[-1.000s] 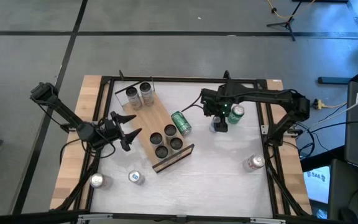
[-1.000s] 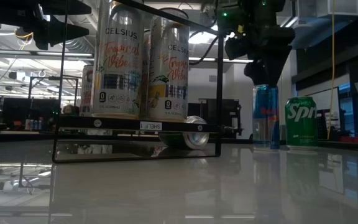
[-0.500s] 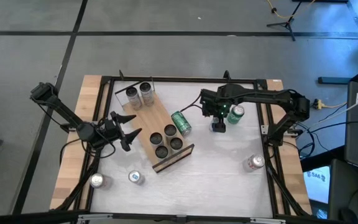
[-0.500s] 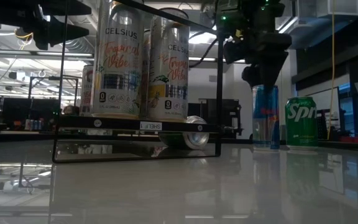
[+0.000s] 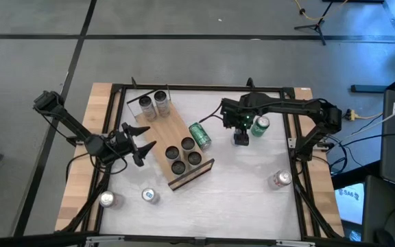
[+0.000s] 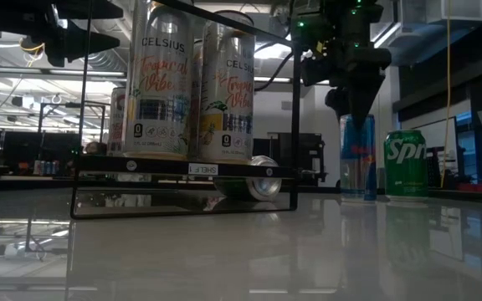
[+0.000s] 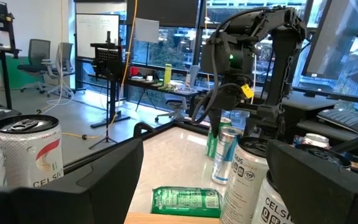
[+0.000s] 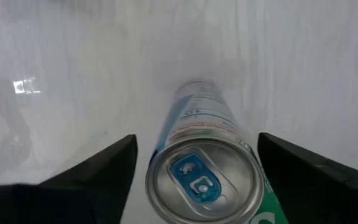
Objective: Place canned beverage on shelf
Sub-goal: Put the white blue soda can on the shelf
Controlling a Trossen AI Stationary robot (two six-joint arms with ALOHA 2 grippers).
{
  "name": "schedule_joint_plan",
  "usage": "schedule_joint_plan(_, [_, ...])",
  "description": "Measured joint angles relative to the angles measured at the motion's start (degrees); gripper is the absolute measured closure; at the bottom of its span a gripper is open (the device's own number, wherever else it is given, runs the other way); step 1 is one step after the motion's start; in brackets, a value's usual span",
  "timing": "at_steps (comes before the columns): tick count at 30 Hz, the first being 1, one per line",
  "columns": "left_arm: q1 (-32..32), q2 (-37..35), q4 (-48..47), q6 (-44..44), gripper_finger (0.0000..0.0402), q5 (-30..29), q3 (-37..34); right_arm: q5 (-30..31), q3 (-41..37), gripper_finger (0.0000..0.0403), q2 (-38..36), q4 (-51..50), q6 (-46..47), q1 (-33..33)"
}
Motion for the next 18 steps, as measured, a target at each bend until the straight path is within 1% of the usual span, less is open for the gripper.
schedule_joint_plan(6, [0.00, -0.01, 0.10, -0.11, 0.0069, -1.16, 0.00, 0.01, 0.04, 0.0167, 0.00, 0.00, 0.00, 0.00])
schedule_joint_plan(8, [0.27, -0.01, 0.12, -0.11, 0.0069, -1.44, 0.00, 0.02, 0.07, 0.0184, 0.00, 0.00, 0.00, 0.00])
schedule_joint_plan(14, [3.02, 0.01, 0.15, -0.44, 0.0069, -0.70, 0.00, -0.02, 0.08, 0.0184, 0.00, 0.22, 2.06, -0.02])
schedule_joint_plan(18, [5.90, 0.01, 0.92, -0.48, 0.0069, 3.63, 0.00, -0.53, 1.19, 0.0162, 0.11, 0.04, 3.54, -0.03])
